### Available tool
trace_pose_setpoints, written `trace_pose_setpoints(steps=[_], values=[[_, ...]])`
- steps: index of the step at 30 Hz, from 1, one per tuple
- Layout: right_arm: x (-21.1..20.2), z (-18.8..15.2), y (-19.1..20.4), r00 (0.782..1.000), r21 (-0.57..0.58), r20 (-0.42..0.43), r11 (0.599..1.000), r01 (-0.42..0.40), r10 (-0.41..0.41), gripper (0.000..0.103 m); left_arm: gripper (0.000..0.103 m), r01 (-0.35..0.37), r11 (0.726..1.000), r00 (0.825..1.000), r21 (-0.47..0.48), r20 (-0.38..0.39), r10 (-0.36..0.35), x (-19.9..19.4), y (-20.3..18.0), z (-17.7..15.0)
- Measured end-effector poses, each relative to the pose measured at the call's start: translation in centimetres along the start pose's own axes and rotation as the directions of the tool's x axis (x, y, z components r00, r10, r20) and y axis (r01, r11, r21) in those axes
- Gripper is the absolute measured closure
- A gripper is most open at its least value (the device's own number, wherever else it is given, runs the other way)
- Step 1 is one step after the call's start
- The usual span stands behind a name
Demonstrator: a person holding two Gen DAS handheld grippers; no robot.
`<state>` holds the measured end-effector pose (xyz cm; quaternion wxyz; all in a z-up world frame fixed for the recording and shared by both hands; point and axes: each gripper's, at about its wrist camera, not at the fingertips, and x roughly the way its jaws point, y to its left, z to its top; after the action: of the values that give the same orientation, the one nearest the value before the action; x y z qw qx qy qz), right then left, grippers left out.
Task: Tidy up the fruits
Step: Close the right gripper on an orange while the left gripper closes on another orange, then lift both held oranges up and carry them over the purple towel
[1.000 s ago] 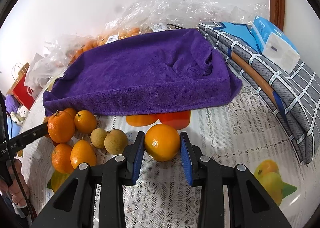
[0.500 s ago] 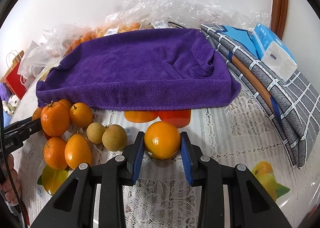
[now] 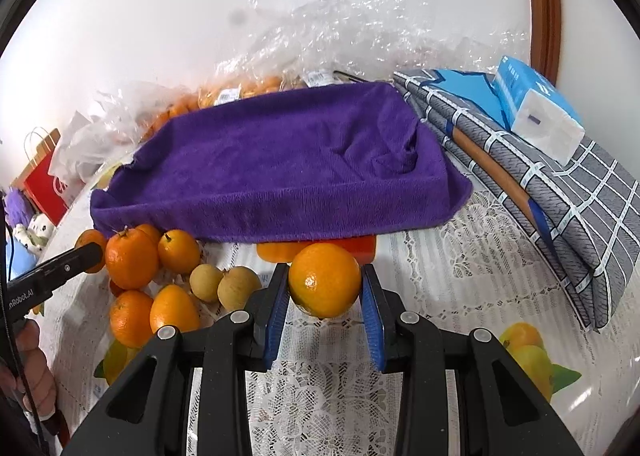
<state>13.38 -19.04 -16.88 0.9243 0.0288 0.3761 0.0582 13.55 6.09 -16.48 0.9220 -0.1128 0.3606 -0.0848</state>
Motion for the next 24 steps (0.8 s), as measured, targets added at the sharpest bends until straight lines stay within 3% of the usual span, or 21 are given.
trace_pose_setpoints(steps=[6,11,13,18,24], values=[[-0.6,-0.3,0.3,1.0,0.022,-0.025,1.0,-0.008,0.008,0.068,0.064,0.033,0.999,0.998,-0.013,0.053,-0.033,-1.6,0.0,0.5],[-2.5,1.3,1.1,1.0,0.011,0.012,1.0,-0.019,0.018,0.068,0.064,0.073,0.995,0.993,-0.065,0.093,-0.067,-3.0,0.0,2.7],[-3.1,2.4,1.2,0.999,0.012,0.033,1.0,-0.022,0.022,0.068,0.064,0.085,0.996,0.99,-0.037,0.117,-0.08,-3.3,-0.7,3.9],[-3.4,6.0,1.7,0.995,0.0,0.093,1.0,-0.021,0.021,0.068,0.064,0.049,0.999,0.985,0.01,0.165,-0.05,-2.4,-2.4,7.5],[-0.8,9.9,2.1,0.993,0.002,0.115,1.0,-0.02,0.019,0.068,0.064,0.01,0.999,0.978,0.031,0.21,-0.016,0.5,-3.6,10.9]])
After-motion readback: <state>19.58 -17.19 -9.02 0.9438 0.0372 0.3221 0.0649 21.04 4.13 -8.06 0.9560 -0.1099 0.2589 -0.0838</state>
